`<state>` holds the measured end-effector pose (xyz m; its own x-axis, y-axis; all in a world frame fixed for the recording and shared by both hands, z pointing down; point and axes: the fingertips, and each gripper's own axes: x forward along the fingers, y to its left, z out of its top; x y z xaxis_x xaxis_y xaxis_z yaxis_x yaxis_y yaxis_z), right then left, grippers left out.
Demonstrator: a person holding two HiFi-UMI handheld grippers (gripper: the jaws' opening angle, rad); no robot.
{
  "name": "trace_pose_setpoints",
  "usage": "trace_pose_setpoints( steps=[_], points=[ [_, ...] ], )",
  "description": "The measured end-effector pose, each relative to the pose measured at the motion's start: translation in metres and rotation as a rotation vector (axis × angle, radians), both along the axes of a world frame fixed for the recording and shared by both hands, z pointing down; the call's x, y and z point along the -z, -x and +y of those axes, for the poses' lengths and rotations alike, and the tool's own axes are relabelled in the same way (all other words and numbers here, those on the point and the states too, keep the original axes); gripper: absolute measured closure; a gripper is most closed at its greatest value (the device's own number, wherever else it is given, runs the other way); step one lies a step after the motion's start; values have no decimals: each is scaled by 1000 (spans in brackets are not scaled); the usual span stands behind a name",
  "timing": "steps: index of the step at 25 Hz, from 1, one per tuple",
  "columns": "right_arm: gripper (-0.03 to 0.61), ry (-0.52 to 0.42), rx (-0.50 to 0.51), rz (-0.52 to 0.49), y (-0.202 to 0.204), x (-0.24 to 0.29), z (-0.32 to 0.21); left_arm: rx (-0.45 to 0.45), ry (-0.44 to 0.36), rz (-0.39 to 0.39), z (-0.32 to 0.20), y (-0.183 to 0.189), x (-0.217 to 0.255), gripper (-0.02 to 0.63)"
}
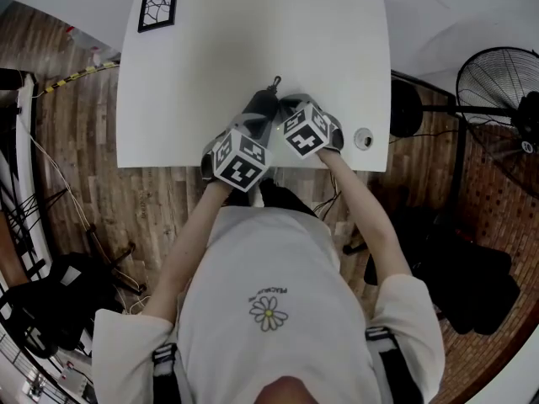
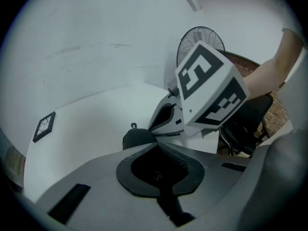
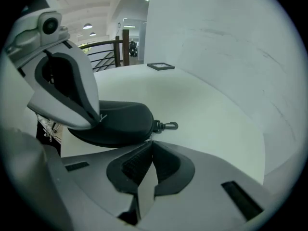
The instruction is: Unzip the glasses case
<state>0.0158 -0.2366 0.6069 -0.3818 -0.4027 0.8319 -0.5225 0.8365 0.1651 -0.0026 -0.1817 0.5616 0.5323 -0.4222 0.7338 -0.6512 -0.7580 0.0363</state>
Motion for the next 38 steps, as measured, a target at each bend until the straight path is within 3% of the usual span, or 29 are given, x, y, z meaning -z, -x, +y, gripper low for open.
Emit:
trace_pose_setpoints(
  steps=[4, 6, 9, 11, 13, 21, 30, 38],
  points=[
    [571, -6, 85, 31, 4, 0, -7, 2, 10, 3, 0, 1, -1, 603],
    [571, -18, 71, 26, 3, 1, -9, 16, 25, 12, -3, 1, 0, 603],
    [571, -63, -137, -10, -24, 11, -28, 67, 36, 20, -16, 7, 9, 603],
    [571, -46, -348, -64, -54, 14, -36, 82, 12, 27, -24, 10, 21, 603],
    [571, -11, -455, -93, -72, 9, -26, 91, -12, 31, -30, 11, 29, 603],
    [571, 55, -398, -136, -38, 5, 49, 17, -76, -24, -23, -11, 22, 603],
    [571, 102, -399, -175, -5, 7, 74, -33, -179, -92, -41, -13, 14, 603],
    [572, 100, -368, -158, -6, 1, 73, -54, -131, -106, -47, -6, 2, 603]
  ],
)
